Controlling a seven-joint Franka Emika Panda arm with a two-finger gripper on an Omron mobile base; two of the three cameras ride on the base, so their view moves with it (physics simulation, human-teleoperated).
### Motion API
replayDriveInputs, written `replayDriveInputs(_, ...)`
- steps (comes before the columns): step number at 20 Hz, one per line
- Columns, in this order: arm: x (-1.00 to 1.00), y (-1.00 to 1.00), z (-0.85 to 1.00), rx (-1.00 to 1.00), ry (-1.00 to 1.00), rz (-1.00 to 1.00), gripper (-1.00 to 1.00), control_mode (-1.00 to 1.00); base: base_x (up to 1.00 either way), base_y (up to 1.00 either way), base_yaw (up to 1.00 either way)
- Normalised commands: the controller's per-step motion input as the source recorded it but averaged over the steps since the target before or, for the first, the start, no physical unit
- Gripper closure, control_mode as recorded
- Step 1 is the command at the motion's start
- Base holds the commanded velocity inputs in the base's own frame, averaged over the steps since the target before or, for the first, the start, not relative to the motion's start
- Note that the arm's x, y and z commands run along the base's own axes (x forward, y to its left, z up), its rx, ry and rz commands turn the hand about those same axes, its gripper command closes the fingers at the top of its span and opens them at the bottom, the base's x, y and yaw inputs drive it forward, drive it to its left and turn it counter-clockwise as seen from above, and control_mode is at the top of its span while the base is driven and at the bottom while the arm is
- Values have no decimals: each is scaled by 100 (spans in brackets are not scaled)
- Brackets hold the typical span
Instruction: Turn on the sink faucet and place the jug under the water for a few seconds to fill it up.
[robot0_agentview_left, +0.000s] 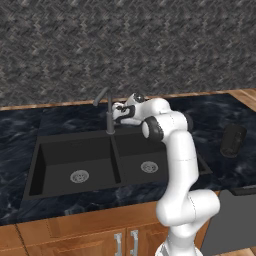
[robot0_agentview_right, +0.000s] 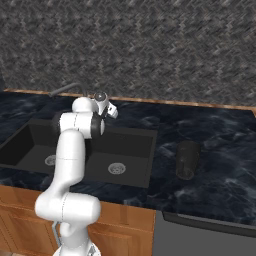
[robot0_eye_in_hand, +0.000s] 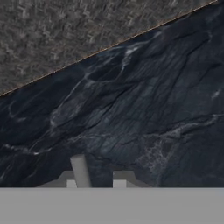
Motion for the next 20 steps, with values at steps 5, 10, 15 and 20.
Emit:
replayDriveInputs(5,-11,-28,-7,0,5,-13,100,-100,0,0,0)
replayDriveInputs(10,-18,-37,-5,0,6,-15,100,-100,0,0,0)
replayDriveInputs(15,-25,-45,-6,0,6,-17,100,-100,0,0,0)
replayDriveInputs(20,-30,-48,-4,0,6,-17,100,-100,0,0,0)
